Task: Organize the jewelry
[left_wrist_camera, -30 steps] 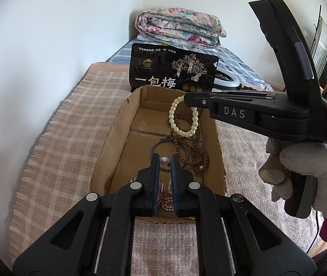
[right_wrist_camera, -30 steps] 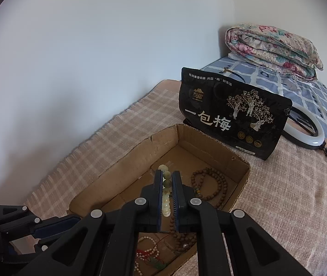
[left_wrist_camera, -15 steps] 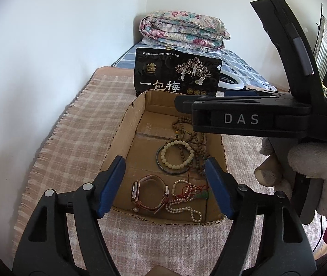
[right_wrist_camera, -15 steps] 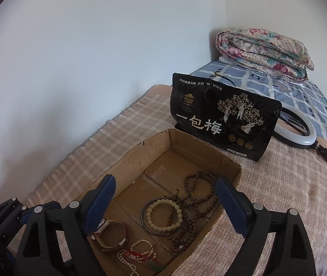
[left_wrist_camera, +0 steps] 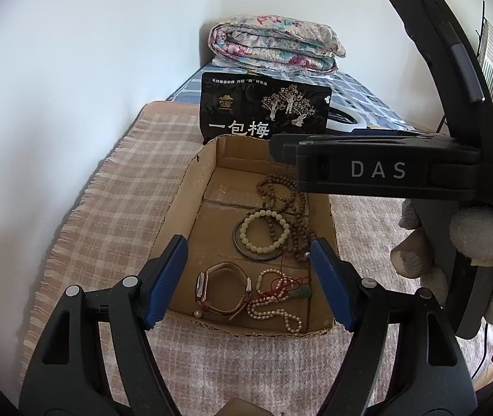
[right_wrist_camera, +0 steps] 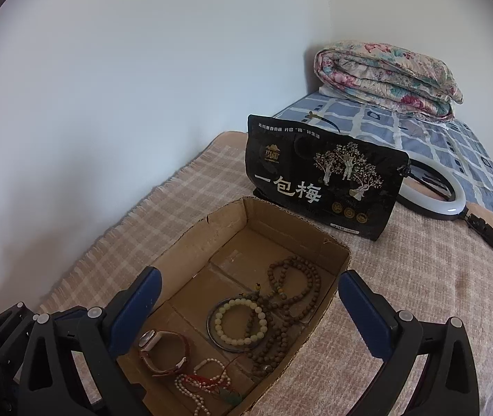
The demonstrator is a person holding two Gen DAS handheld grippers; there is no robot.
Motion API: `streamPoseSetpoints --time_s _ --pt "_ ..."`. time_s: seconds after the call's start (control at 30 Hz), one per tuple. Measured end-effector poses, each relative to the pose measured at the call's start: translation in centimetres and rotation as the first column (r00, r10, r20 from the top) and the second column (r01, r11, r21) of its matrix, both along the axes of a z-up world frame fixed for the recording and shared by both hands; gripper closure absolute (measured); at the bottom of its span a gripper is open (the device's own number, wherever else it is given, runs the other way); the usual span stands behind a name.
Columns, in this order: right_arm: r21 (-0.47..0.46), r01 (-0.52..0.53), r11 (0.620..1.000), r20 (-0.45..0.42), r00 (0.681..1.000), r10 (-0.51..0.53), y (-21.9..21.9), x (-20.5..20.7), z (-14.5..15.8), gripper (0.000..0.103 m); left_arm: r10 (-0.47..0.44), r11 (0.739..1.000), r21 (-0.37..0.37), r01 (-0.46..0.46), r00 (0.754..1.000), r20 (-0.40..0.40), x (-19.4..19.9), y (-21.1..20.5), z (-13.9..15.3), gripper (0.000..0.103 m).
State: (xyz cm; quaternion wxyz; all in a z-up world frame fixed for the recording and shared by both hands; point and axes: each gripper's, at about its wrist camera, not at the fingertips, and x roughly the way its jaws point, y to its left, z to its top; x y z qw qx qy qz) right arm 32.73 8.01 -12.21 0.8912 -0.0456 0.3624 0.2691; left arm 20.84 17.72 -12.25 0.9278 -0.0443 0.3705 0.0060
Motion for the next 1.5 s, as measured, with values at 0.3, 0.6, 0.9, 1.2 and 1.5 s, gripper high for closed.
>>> streamPoseSetpoints --time_s 0.3,0.6,0.9,1.2,1.5 --pt "0.006 0.017 1.000 0.025 1.000 -0.017 -1.2 -1.3 1.4 0.000 -0.014 1.000 0.002 0.014 1.000 0.027 -0.9 -0.7 1.2 0.027" --pt "0.018 0.054 0.998 0.069 0.996 -0.055 -3.4 -3.5 3.9 0.000 -0.031 0.999 0.032 0.029 0.997 0.067 -3.2 -1.8 3.3 0.027" --pt "0.026 0.095 0.995 0.144 0.985 -0.098 -6.7 -7.3 6.8 0.000 -0.030 0.996 0.084 0.020 0.992 0.124 -6.4 -3.0 6.3 0.019" --pt "0.073 0.136 0.988 0.183 0.972 -0.148 -10.8 -11.4 8.7 0.000 -0.029 0.994 0.109 0.010 0.986 0.167 -9.4 -3.4 7.6 0.011" --pt "0.102 0.150 0.983 0.171 0.971 -0.166 -13.6 -14.1 7.7 0.000 0.006 0.996 0.082 -0.022 0.982 0.191 -11.0 -3.0 8.4 0.004"
